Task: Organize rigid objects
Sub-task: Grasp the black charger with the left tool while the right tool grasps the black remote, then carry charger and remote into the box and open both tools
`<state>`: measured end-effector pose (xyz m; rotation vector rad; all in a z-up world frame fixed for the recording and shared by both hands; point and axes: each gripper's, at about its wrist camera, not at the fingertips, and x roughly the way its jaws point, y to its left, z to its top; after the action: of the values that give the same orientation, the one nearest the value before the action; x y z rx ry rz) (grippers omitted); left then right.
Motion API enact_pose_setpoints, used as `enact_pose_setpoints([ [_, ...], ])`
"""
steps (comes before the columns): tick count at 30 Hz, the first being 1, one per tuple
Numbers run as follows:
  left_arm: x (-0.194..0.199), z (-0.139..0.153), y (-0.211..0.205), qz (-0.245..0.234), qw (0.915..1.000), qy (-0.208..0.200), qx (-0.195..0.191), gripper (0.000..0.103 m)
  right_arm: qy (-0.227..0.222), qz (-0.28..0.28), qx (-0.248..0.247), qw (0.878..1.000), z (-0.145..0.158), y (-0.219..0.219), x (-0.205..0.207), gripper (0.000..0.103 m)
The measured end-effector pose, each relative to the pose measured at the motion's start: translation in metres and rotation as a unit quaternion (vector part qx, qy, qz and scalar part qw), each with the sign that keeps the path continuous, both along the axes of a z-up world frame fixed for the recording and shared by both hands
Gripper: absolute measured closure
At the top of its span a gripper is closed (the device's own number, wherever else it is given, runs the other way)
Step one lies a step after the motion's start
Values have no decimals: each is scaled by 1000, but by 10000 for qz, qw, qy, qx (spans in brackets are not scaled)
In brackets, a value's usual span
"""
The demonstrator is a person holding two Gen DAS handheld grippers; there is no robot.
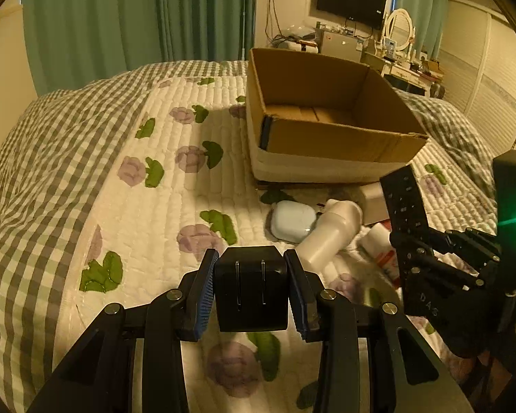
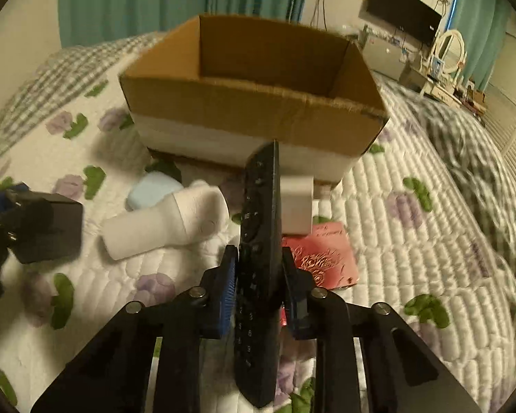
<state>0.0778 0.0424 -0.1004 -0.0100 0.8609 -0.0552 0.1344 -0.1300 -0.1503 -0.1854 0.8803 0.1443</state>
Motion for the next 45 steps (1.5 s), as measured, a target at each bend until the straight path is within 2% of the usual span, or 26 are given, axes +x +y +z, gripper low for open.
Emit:
enact_pose_setpoints([
  [5,-9,18,-8,-37,9999,-127,-16,64,-114,141,152,9997,22,0,-17,85],
  [11,-9,62,-23,-222,9985,-503,-67,64,-332,448,505,9972,75,-11,-20,85],
  [17,14,119,-43,-310,9929,-1149,74,64,-528,839,498,9938,149,-18,20,85],
  [20,40,136,-52,-445,9904,-1305,-14,64,-374,952,387,9940,167,-18,53,85],
  [23,70,139,-61,-511,9885,-1426,30,64,-230,959,246,9948,167,-18,81,85],
  [26,99,131,-66,-556,9886,-1400,18,64,36,946,297,9951,153,-21,115,85],
  [32,149,89,-69,-511,9919,-1160,56,64,395,869,304,9950,115,-29,157,85],
  [39,173,46,-69,-471,9954,-816,148,64,540,929,292,9938,88,-27,185,85],
  [42,184,31,-66,-391,9980,-468,139,62,597,950,252,9934,77,-24,193,85],
  [43,184,28,-64,-316,9984,-460,65,62,620,943,219,9934,74,-23,195,85],
  [45,181,34,-60,-228,9973,-697,-3,54,660,911,168,9935,68,-22,202,85],
])
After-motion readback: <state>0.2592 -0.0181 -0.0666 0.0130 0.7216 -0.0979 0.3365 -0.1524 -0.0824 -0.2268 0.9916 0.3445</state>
